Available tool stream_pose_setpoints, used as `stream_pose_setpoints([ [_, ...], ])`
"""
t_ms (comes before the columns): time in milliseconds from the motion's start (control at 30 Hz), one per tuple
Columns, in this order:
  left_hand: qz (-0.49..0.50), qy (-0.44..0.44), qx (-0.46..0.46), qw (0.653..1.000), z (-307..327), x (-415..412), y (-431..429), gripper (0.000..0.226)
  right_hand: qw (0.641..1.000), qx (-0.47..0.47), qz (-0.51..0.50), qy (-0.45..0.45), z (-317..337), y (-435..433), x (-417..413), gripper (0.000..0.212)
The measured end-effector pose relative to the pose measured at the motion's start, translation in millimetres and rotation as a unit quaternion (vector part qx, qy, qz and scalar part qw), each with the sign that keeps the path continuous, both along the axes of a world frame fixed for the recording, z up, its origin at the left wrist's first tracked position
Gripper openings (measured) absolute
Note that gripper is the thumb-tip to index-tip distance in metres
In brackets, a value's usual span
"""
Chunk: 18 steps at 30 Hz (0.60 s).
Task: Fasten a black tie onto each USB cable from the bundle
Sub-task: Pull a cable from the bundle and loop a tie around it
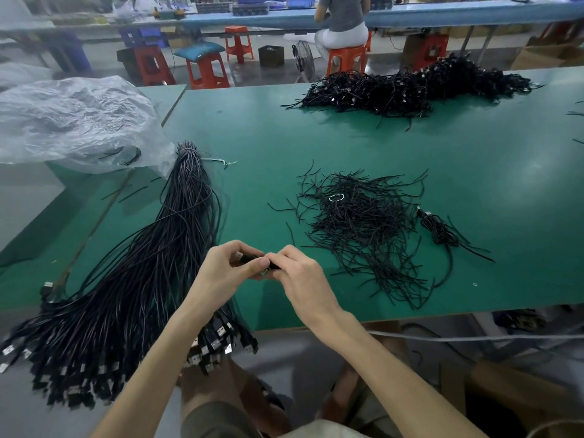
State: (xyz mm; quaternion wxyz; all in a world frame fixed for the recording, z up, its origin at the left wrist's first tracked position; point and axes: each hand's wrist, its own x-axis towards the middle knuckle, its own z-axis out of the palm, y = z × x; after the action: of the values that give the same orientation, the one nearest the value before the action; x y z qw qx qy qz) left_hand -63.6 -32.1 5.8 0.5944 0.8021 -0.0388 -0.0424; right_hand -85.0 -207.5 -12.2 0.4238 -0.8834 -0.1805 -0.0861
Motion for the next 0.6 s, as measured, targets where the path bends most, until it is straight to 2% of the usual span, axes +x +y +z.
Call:
stream_pose_setpoints([
  [100,0.007,-0.012,-0.013,1.0,-2,-1,0,0.028,0.999,-0.044,-0.002,-0.015,-1,1,3,0.029],
  [200,0.033,-0.016,-0.03,0.999,-3,0,0,0.021,0.99,-0.142,-0.011,-0.021,-4,4,6,0.041],
  [300,0.048,-0.012,-0.021,0.999,-5,3,2,0.015,0.974,-0.223,-0.006,-0.025,-6,5,9,0.027],
  [400,0.017,0.003,0.025,1.0,-6,3,4,0.017,0.962,-0.269,0.008,-0.048,-3,1,11,0.024],
  [467,-0.021,0.045,0.057,0.997,-3,5,7,0.022,0.953,-0.294,0.025,-0.068,-3,-3,12,0.025],
  [600,-0.149,0.073,0.196,0.966,5,9,14,0.032,0.937,-0.328,0.074,-0.092,-4,-6,14,0.031],
])
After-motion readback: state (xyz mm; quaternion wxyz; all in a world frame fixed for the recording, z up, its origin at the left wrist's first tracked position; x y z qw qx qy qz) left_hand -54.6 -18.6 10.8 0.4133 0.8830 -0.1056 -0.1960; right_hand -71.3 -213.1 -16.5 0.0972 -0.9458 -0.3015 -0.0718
